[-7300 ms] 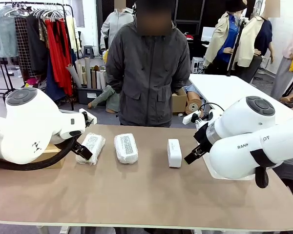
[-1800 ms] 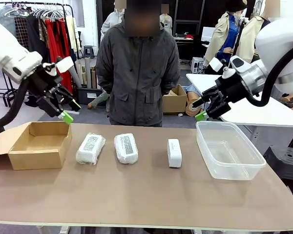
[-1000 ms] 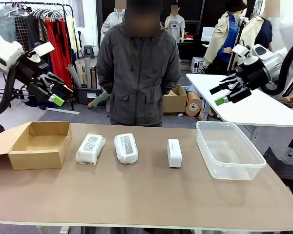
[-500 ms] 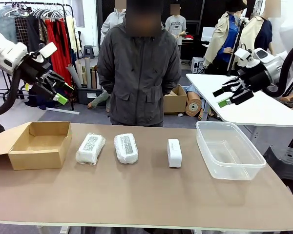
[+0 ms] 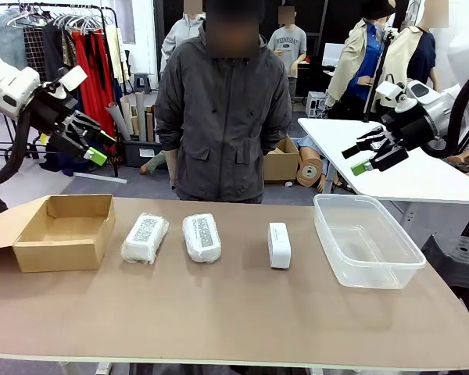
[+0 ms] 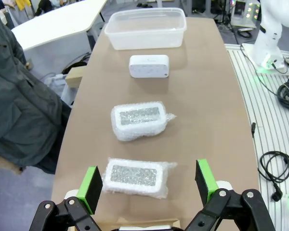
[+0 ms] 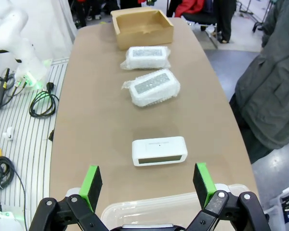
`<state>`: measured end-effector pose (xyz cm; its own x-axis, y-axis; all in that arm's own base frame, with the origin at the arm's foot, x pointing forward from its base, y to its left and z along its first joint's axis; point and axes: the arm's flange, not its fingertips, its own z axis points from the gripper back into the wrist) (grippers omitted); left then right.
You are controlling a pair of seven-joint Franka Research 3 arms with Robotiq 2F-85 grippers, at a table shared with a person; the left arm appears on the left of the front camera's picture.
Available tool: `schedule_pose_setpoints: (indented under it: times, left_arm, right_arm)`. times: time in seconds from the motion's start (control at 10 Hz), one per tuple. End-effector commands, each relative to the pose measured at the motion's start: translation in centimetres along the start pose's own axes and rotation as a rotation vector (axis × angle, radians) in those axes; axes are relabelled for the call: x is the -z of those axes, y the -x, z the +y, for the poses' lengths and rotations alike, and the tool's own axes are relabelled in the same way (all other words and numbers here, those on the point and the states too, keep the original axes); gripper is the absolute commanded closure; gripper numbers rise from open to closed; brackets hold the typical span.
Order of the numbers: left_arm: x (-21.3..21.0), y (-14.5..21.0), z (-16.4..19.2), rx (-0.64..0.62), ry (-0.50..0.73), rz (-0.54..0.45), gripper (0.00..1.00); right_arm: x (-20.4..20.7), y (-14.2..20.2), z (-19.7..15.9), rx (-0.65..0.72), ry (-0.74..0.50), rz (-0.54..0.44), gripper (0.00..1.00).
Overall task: Separate and place wrapped and unwrapped clocks.
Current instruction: Pick up the Digital clock indicated by the person.
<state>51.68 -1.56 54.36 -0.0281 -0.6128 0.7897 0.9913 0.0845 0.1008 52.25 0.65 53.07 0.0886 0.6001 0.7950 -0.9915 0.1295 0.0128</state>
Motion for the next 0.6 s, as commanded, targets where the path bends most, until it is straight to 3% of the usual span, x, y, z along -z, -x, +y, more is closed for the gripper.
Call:
schedule_pose_setpoints:
  times: [0.0,0.5]
  left_arm:
    - [-0.09,-0.14,-0.52,0.004,-0.03,-0.012,0.0]
    - [-0.28,-0.08,0.05,0.002,-0.014,0.003,0.0]
  right_arm:
    - [0.0,0.1,-0.58,-0.034,-0.017,0.023,0.0]
    - [0.34,0.22,-0.13,0.002,-0.006,0.003,0.0]
